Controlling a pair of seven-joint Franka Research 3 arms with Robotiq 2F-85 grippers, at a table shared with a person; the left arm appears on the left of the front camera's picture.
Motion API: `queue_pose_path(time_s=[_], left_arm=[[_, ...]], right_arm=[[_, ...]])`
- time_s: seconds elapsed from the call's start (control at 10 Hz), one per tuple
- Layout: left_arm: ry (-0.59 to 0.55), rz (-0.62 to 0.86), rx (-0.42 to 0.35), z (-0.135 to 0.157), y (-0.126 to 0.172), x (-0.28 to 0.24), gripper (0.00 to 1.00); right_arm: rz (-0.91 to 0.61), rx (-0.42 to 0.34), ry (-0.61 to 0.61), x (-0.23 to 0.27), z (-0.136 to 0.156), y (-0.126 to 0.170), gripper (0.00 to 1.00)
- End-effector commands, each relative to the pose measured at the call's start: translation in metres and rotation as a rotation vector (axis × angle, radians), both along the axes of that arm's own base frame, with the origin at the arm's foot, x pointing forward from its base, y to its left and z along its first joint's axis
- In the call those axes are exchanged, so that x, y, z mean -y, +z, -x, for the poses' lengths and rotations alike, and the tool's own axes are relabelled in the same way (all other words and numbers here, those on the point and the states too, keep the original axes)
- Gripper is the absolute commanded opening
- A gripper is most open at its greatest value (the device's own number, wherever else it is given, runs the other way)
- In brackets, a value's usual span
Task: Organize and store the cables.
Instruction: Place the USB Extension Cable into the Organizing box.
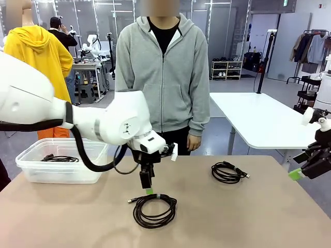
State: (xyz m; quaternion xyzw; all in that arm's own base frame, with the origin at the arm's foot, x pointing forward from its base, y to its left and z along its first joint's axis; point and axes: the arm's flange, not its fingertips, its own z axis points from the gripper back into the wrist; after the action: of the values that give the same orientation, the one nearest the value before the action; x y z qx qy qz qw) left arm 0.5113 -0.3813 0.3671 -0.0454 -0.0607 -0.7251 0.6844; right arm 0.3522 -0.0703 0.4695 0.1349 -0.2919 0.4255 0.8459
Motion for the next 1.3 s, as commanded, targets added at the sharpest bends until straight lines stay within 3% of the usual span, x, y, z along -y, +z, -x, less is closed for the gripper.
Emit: queue_pose_path(time_s=[0.0, 0.4, 0.9, 1.2], left_arm=[[0.043, -0.043, -0.001, -0.013, -0.005, 0.011, 1.0], [0.089, -0.074, -0.021, -0.013, -0.042, 0.021, 1.0], [0.055, -0.06, 0.0, -0.022, -0.057, 0.025, 1.0], [0.004, -0.059, 0.028, -0.031, -0.065, 0.034, 0.65]], right_arm=[[0.002, 0.002, -0.013, -0.001, -0.002, 0.0, 1.0], [0.002, 0.002, -0.013, -0.001, -0.002, 0.0, 1.0], [0.002, 0.002, -0.013, -0.001, -0.002, 0.0, 1.0], [0.002, 0.002, -0.013, -0.001, -0.002, 0.0, 1.0]])
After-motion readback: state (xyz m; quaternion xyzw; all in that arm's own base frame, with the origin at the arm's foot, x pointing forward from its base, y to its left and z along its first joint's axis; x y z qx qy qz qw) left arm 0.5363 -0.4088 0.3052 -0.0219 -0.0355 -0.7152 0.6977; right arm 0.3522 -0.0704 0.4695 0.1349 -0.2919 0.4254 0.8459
